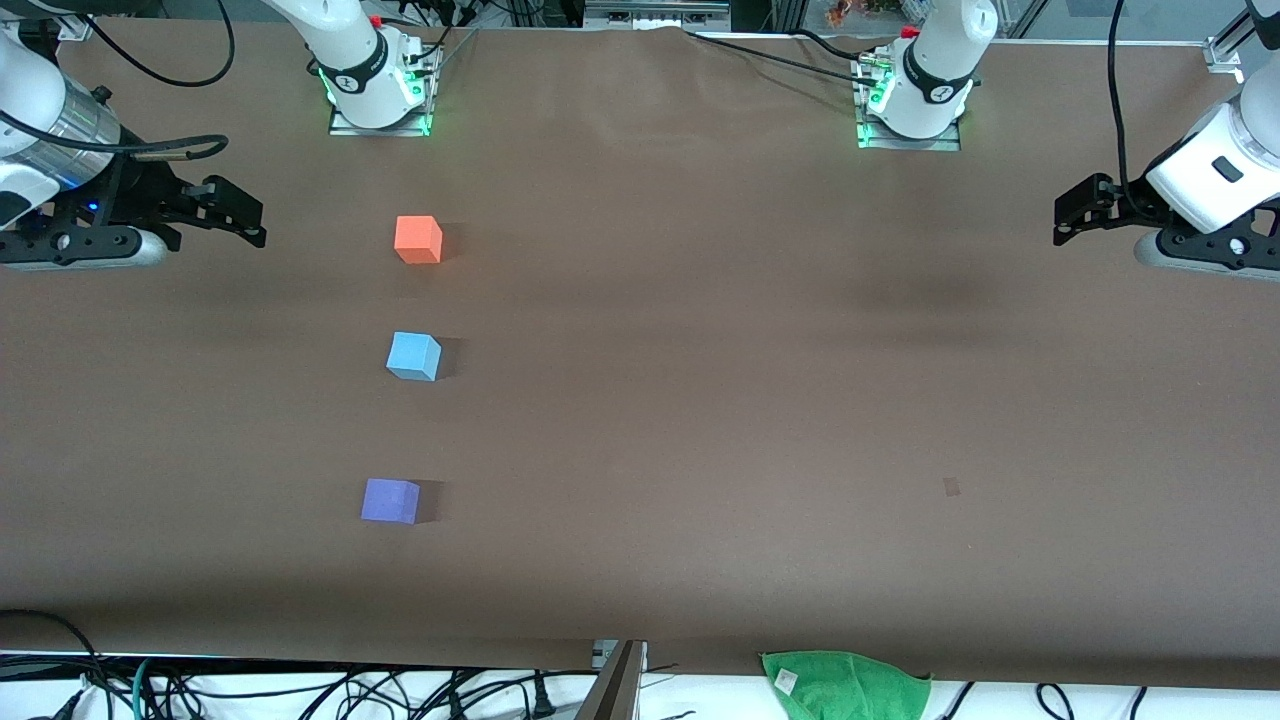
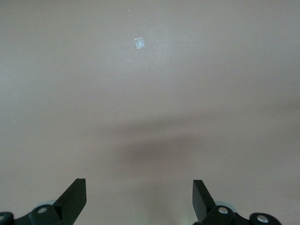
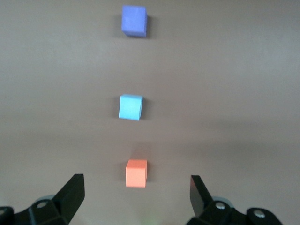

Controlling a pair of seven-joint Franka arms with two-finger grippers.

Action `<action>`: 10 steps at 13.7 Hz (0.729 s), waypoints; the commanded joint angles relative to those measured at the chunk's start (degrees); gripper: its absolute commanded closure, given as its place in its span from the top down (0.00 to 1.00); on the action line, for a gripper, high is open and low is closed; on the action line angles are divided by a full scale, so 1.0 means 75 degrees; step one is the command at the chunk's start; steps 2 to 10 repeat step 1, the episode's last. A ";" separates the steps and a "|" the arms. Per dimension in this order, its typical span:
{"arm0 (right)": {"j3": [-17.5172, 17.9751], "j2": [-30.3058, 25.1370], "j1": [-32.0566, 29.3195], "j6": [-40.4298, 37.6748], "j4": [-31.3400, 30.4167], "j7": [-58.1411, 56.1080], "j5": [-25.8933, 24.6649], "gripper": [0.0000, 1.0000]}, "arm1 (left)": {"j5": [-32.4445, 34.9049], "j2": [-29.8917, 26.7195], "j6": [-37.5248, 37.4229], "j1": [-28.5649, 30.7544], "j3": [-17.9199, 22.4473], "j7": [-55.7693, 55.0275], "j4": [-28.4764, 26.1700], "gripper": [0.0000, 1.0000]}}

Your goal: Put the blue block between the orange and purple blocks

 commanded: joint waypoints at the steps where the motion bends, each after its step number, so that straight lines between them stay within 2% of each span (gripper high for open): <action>1: 0.0145 -0.0008 -0.0150 -0.0344 0.0179 0.0129 -0.0056 1.00 | 0.0060 -0.0073 -0.0068 -0.0031 -0.0012 -0.0051 0.0039 1.00; 10: 0.0145 -0.0008 -0.0150 -0.0344 0.0179 0.0129 -0.0056 1.00 | 0.0060 -0.0073 -0.0068 -0.0031 -0.0012 -0.0051 0.0039 1.00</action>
